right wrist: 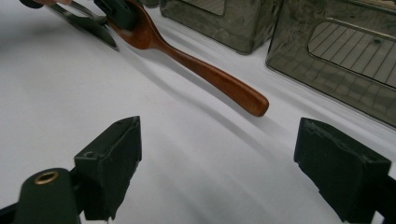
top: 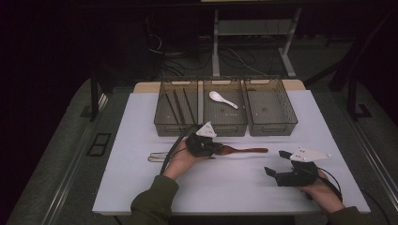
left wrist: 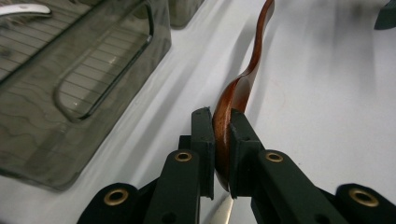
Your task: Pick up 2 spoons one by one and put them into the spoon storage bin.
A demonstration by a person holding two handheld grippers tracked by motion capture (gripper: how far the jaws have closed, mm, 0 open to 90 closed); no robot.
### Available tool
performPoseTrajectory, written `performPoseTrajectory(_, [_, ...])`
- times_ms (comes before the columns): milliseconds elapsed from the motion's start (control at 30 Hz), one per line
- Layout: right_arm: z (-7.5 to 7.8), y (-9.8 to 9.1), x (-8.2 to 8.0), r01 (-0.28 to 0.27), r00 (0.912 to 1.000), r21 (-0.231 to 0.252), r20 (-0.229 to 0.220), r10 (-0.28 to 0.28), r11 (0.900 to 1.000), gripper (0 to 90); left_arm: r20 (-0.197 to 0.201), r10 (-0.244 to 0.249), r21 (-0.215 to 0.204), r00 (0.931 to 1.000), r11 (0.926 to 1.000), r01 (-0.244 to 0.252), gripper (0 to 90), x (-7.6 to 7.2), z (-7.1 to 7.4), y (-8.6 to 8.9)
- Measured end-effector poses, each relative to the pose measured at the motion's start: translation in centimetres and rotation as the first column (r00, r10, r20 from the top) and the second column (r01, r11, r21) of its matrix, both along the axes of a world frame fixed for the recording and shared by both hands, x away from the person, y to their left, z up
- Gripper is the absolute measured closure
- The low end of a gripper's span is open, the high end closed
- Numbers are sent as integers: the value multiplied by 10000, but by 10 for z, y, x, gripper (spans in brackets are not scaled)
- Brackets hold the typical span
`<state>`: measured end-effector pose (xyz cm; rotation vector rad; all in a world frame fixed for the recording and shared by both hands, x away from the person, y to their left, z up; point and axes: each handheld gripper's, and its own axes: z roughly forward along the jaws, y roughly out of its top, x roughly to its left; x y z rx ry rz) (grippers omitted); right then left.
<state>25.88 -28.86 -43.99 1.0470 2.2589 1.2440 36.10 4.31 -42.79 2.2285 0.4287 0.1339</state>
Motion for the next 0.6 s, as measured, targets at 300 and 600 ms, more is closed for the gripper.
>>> performPoseTrajectory(300, [0,0,0,-8,10000,-3,10,8,10000,147,107,225,-450,9997,9987,-220,821,-3,13,9])
performPoseTrajectory(600, [0,0,0,-8,10000,-5,3,8,10000,147,115,688,-833,9976,9942,-676,821,-4,28,18])
